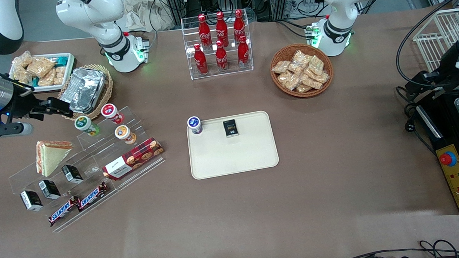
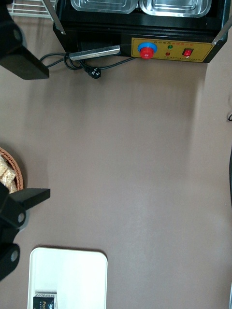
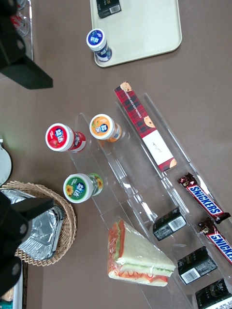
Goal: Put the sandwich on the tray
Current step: 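Move the right gripper toward the wrapped sandwich on the acrylic stand, then lower the open right gripper around the wrapped triangular sandwich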
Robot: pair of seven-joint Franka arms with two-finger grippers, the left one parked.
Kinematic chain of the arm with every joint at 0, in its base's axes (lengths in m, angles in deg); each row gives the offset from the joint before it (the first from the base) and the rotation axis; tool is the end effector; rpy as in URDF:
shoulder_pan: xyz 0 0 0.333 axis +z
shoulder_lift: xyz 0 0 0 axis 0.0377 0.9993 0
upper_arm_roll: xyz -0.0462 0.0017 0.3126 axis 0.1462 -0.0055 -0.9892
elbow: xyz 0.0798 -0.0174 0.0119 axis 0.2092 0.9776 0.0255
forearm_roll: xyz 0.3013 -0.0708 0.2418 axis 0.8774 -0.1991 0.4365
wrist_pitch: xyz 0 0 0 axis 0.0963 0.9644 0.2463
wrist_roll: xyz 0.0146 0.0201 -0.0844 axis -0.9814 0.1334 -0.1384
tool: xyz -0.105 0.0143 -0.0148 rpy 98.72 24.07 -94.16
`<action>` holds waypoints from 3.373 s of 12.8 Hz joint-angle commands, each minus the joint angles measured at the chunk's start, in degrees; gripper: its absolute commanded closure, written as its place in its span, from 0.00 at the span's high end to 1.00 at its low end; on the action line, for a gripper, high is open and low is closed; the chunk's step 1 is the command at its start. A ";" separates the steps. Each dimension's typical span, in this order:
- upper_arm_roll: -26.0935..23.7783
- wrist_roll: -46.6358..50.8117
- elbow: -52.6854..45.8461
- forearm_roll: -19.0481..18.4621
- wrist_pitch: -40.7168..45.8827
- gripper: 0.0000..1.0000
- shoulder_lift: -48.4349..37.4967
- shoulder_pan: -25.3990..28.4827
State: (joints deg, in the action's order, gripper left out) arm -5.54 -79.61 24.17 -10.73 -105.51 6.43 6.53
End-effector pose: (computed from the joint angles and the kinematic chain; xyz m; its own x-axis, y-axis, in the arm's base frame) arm 0.5339 0.0051 0.5856 0.9911 -0.0065 -0.1333 -0.0150 -0.9979 -0.0632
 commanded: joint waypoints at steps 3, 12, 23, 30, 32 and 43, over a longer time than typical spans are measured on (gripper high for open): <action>0.00 0.23 -0.94 -1.08 -0.32 1.00 0.23 0.20; 0.26 10.50 -2.87 -5.64 -2.68 1.00 0.67 -0.50; 0.62 25.41 -2.17 -7.40 -5.59 1.00 5.84 -9.91; 0.62 26.95 0.90 -5.73 -11.37 1.00 10.60 -14.74; 0.62 26.86 3.44 -5.73 -14.98 1.00 10.69 -14.92; 0.62 27.22 17.25 -6.00 -30.37 1.00 8.67 -14.92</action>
State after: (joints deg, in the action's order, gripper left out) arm -4.62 -52.95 38.27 -17.23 -133.36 17.29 -7.99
